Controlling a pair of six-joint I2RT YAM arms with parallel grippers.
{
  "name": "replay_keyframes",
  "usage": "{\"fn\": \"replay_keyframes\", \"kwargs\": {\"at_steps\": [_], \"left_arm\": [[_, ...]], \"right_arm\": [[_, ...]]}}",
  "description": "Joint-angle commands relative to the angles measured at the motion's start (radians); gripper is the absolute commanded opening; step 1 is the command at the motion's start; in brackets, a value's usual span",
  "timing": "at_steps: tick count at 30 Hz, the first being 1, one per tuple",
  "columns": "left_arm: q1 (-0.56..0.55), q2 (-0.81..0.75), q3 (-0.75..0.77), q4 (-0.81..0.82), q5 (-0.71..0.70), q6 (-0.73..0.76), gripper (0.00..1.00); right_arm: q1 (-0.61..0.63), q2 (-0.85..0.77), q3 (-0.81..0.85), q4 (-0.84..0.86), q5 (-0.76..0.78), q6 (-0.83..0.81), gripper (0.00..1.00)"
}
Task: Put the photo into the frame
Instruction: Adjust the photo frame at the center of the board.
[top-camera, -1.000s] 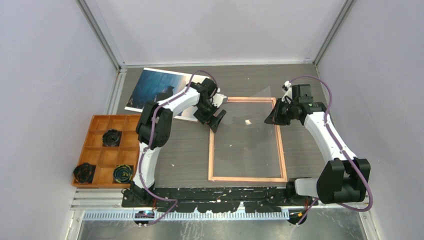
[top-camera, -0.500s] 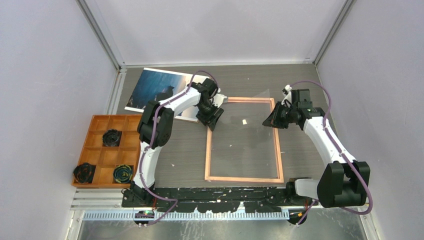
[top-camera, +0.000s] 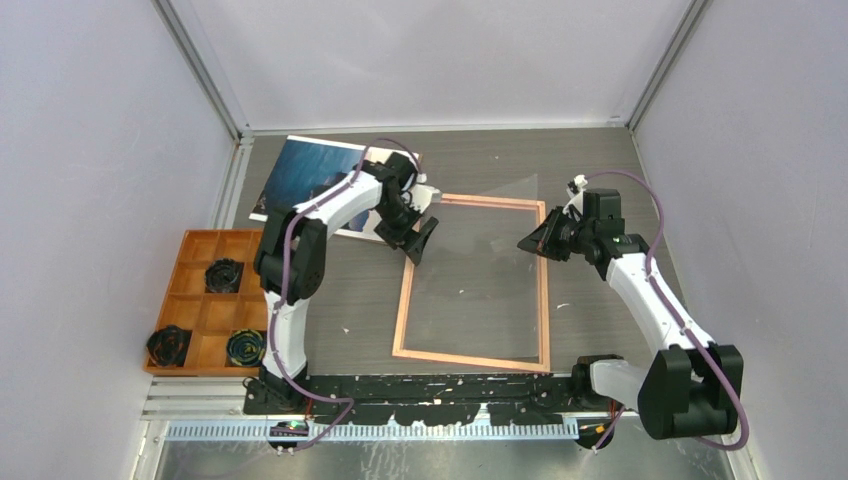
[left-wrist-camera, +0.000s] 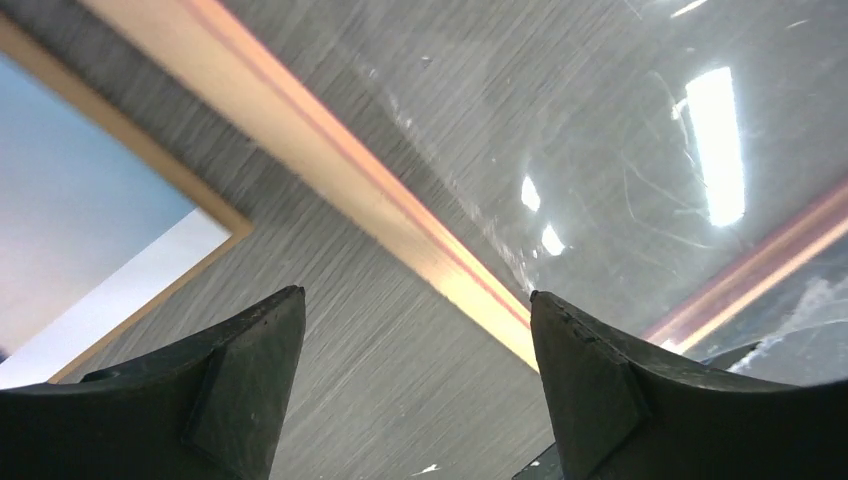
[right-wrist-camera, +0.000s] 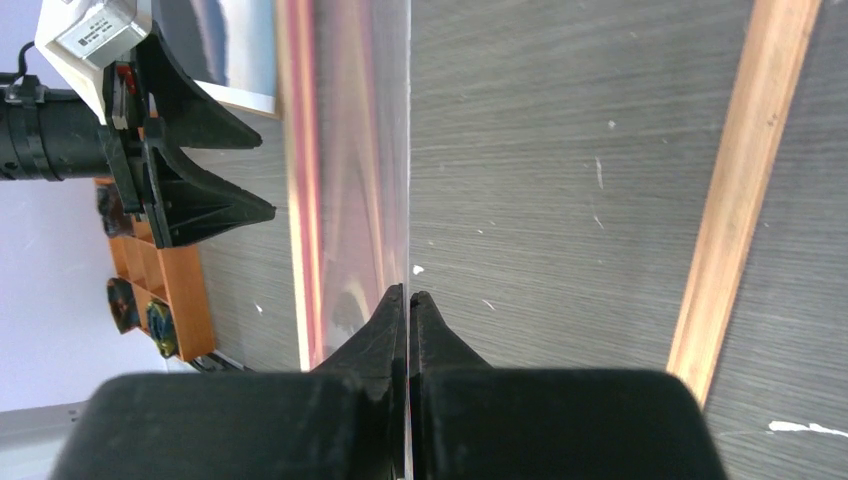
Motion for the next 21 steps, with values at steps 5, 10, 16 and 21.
{"fn": "replay_keyframes", "kwargs": {"at_steps": [5,10,16,21], "left_arm": [[0.143,-0.136,-0.070,0.033,0.032,0.030,0.80],[0.145,-0.103,-0.186,0.118,-0.042,0.026,0.67],[0.145,-0.072,-0.256,0.181,-0.027,-0.002,0.59],[0.176,-0.083,-0.241,0.184,0.008,-0.027,0.55]], "right_arm": [[0.003,-0.121,-0.029,0.217,-0.121,0.114,0.01],[0.003,-0.134,-0.057,0.334,-0.218,0.178,0.01],[0.003,-0.129,-0.050,0.446,-0.306,0.258,0.01],[0.001,-0.110,-0.031,0.526,-0.338,0.351,0.01]]}}
